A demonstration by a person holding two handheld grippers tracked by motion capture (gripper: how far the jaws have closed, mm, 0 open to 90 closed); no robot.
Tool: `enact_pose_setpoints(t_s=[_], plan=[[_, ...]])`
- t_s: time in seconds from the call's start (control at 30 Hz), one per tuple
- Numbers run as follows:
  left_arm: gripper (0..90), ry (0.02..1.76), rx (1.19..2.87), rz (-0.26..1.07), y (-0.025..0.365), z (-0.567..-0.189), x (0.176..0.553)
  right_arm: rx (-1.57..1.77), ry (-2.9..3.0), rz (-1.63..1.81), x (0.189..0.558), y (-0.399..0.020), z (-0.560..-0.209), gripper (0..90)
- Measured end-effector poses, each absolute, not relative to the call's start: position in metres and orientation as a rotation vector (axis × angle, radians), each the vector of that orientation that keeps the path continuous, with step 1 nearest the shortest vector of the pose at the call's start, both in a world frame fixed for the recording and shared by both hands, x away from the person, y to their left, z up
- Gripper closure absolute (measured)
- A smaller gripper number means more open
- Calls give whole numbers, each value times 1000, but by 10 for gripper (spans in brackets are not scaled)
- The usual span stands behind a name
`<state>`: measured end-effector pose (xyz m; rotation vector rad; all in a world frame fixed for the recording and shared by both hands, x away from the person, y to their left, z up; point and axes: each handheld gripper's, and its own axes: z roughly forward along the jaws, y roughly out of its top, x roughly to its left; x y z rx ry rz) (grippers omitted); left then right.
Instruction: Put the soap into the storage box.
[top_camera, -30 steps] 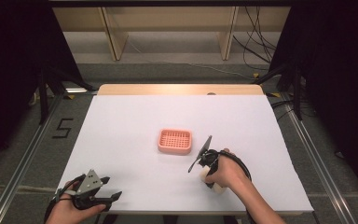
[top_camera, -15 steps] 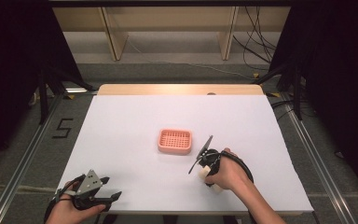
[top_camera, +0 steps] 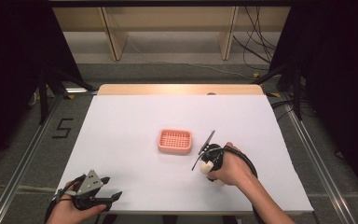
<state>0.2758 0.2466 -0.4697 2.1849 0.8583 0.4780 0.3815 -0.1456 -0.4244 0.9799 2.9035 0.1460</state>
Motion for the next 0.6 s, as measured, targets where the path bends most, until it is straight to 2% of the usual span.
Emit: enact_pose_setpoints(t_s=[0.23,0.27,0.47,0.57,0.6], plan=[[316,907,2153,475,247,-470,273,989,2884,167,388,-145,-417,507],[316,863,2172,512,248,-470,276,949,2897,175,391,-145,-417,507],[315,880,2164,469,248,-470,273,938,2914,177,397,-144,-413,507],[315,837,2179,504,249,-468,275,932,2916,167,398,-143,-412,507],[316,893,2138,469,246,-469,272,900,2921,175,400,-144,-412,507]])
